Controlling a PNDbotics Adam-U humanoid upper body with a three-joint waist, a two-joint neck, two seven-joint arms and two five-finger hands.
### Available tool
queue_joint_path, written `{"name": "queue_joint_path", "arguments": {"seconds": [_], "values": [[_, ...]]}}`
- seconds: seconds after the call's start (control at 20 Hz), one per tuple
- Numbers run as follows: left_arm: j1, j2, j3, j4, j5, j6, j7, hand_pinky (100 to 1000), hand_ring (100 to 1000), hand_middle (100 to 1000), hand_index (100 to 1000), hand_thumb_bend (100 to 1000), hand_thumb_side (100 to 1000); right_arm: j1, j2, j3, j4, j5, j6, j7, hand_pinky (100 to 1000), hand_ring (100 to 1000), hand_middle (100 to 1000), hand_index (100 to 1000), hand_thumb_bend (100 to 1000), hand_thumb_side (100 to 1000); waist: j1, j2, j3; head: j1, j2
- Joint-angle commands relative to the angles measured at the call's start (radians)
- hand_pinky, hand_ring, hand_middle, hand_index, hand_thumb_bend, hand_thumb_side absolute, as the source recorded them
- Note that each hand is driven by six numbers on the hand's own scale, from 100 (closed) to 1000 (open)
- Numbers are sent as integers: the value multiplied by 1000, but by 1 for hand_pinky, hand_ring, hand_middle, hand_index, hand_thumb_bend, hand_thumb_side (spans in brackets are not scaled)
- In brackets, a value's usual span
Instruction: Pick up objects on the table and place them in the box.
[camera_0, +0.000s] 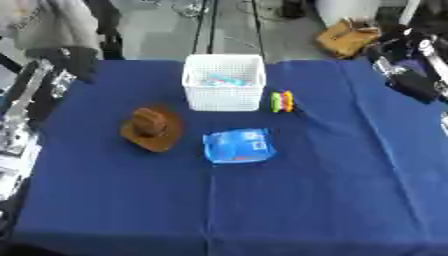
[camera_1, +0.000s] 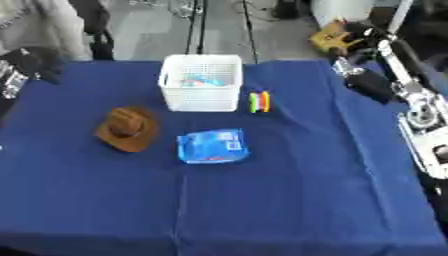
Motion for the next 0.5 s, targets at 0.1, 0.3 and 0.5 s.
{"name": "queue_joint_path", "arguments": {"seconds": [0.1, 0.3, 0.5], "values": [[-11, 26, 8, -12, 1, 0, 0, 619, 660, 639, 760, 802, 896, -14, -27, -10, -7, -5, -2, -3, 637, 755, 759, 921, 327, 677, -1, -13, 0, 1, -4], [-11, 26, 9, -12, 1, 0, 0, 619, 659, 639, 760, 803, 895, -15, -27, -10, -6, -5, -3, -2, 637, 754, 758, 921, 330, 675, 0, -14, -1, 1, -5], [-11, 26, 9, -12, 0, 0, 0, 620, 659, 639, 760, 804, 895, -16, -27, -11, -6, -5, -3, -3, 638, 755, 758, 921, 332, 674, 0, -13, -2, 1, -6]]}}
